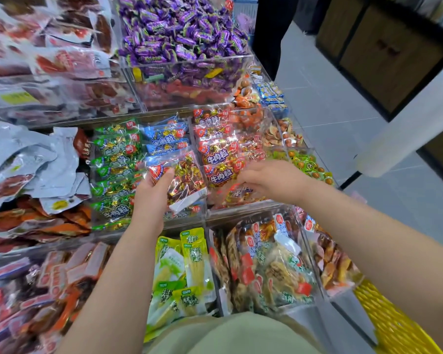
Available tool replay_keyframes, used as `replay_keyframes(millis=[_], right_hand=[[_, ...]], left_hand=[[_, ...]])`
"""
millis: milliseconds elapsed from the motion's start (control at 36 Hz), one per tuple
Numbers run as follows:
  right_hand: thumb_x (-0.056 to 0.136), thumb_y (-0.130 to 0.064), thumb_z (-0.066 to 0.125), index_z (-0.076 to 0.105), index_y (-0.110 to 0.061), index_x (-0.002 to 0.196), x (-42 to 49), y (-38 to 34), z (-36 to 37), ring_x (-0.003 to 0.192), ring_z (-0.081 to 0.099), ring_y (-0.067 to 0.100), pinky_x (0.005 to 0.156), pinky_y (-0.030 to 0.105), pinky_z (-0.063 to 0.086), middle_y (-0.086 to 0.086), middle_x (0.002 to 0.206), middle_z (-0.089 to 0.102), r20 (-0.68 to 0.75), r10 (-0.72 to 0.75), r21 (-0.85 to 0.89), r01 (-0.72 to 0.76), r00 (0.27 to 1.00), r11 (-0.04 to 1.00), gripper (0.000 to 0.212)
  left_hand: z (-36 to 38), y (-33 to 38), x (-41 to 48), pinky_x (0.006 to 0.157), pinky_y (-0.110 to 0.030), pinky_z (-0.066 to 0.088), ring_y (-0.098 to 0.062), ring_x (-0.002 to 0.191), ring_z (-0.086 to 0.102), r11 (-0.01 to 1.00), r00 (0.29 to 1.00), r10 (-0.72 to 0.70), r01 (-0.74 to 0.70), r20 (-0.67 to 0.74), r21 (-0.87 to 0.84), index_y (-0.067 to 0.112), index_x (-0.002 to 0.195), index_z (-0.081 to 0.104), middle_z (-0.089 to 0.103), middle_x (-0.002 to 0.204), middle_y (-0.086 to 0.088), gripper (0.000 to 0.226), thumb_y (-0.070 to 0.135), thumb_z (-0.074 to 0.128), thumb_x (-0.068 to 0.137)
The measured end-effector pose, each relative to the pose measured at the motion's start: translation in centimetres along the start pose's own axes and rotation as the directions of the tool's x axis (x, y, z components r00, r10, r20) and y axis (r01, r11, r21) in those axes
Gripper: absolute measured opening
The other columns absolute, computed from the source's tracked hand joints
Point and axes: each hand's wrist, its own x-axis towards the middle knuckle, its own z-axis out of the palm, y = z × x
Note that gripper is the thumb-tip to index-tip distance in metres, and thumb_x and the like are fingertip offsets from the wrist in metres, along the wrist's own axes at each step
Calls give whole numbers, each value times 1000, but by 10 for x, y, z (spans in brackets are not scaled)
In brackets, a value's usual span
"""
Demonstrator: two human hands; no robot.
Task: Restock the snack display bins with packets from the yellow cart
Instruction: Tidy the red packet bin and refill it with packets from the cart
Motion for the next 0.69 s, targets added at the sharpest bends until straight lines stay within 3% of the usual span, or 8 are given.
replay_keyframes(millis=[83, 222, 278, 389, 500, 583, 639, 694], right_hand=[[93, -12, 48, 53, -23, 124, 8, -6, 18, 96, 56, 21, 72, 36, 53, 1, 112, 59, 97, -12, -79, 20, 995, 997, 33], [94, -14, 50, 58, -17, 120, 24, -11, 45, 99, 53, 25, 74, 34, 47, 4, 106, 60, 4, 51, -4, -51, 999, 999, 28], [93, -15, 52, 58, -16, 121, 34, -14, 52, 99, 52, 25, 79, 35, 46, 5, 106, 60, -19, 67, 8, -67, 998, 998, 28], [93, -21, 52, 54, -19, 127, 46, -16, 63, 107, 47, 26, 91, 39, 41, 5, 114, 55, -20, 65, -36, -66, 998, 997, 34], [85, -42, 60, 41, -26, 131, 30, -11, 73, 120, 38, 27, 104, 42, 29, 4, 125, 42, -139, 218, 1, -220, 966, 976, 52], [69, -59, 71, 28, -25, 135, 13, -13, 82, 126, 34, 28, 106, 44, 30, 9, 134, 35, -192, 569, 289, -508, 799, 811, 85], [65, -58, 75, 17, -26, 143, 9, -16, 86, 128, 38, 26, 101, 40, 38, 8, 142, 36, 10, 746, 579, -612, 666, 538, 102], [67, -56, 74, 17, -22, 146, 12, -16, 89, 122, 50, 25, 92, 35, 46, 4, 142, 44, 146, 742, 648, -630, 654, 427, 103]], left_hand=[[0, -2, 2, 102, -54, 43, -26, 117, 59, 999, 999, 33, -33, -1, 11, 22, 134, 51, 63, 127, -1, 62, 47, 65, 80], [-3, -3, 1, 100, -53, 46, -24, 109, 63, 998, 998, 58, -59, 18, 34, 30, 112, 62, 69, 114, 1, 39, 47, 64, 77], [-5, -3, 0, 101, -53, 45, -23, 110, 63, 995, 997, 79, -79, 19, 53, 30, 110, 63, 68, 115, 1, 39, 49, 63, 76], [-7, -2, 2, 105, -52, 41, -26, 122, 55, 994, 996, 84, -83, -6, 75, 21, 132, 52, 59, 131, -4, 66, 53, 63, 75], [-8, -3, 2, 98, -47, 47, -23, 116, 59, 990, 997, 82, -82, 0, 118, 26, 125, 57, 64, 124, 0, 56, 53, 62, 77], [-9, -5, 6, 75, -35, 52, -19, 101, 65, 985, 995, 98, -96, -11, 141, 35, 99, 63, 70, 103, 7, 21, 48, 63, 82], [-10, -8, 8, 73, -35, 56, -20, 101, 65, 986, 996, 86, -84, -7, 141, 34, 100, 63, 69, 108, 2, 29, 51, 63, 77], [-9, -9, 10, 57, -25, 56, -21, 102, 64, 986, 996, 90, -87, -16, 144, 31, 110, 62, 67, 114, -1, 35, 49, 63, 80]])
